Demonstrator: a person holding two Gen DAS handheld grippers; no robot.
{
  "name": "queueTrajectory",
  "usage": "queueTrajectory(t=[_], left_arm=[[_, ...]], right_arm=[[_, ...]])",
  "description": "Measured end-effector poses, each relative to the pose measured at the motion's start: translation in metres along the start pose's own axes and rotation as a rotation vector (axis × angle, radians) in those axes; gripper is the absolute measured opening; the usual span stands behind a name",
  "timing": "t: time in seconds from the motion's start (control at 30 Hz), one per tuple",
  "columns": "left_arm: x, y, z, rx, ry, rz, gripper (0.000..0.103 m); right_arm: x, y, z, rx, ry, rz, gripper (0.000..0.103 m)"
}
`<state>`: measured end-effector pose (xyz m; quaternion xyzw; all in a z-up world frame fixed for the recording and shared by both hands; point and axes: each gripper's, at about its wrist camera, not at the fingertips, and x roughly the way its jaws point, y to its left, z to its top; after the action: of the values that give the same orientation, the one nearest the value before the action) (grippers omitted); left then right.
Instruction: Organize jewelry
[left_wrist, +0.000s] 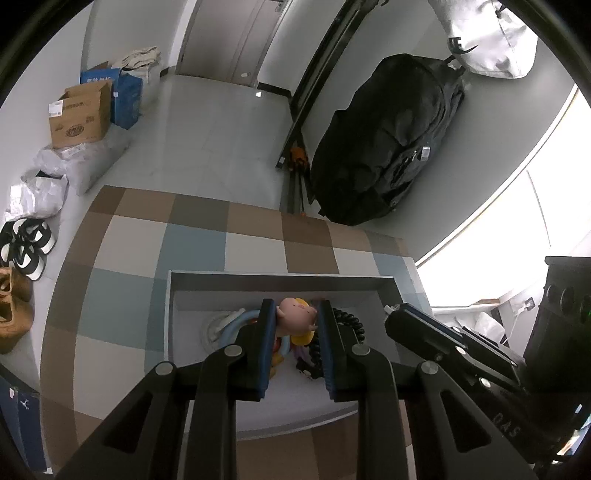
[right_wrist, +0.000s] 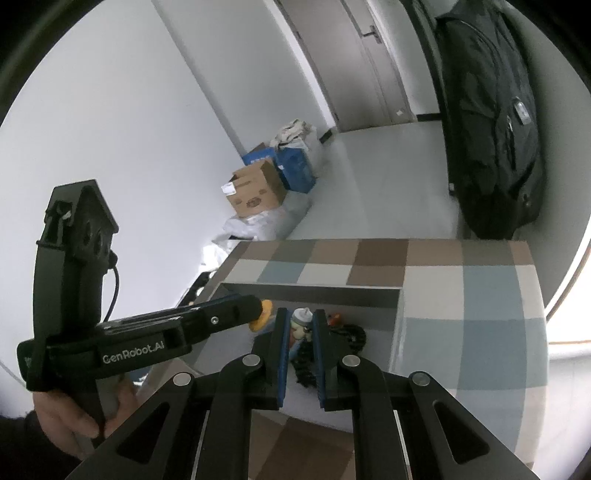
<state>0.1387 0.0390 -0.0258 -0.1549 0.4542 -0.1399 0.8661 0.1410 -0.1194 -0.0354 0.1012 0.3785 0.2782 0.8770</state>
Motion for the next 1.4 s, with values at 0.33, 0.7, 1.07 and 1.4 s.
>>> queueTrajectory(t=[0.33, 0.7, 1.07, 1.4], left_arm=[[0.001, 0.0, -0.001, -0.002, -0.001, 0.011, 0.017], [-0.013, -0.004, 0.002, -0.013, -0.07, 0.013, 0.061], [-0.026, -0.003, -0.003, 0.007, -0.145, 0.129, 0.074], [-0.058, -0.018, -0.021, 0.081, -0.312, 0.21, 0.084]], right_arm=[[0.003, -0.008, -0.002, 0.04, 0.025, -0.011, 0.013], [-0.027, -0.014, 0.006, 0.075, -0.086, -0.025, 0.065], [-0.039, 0.006, 0.001, -0.022, -0.132, -0.015, 0.09], [-0.058, 0.021, -0.018, -0.108, -0.188, -0.044, 0.103]])
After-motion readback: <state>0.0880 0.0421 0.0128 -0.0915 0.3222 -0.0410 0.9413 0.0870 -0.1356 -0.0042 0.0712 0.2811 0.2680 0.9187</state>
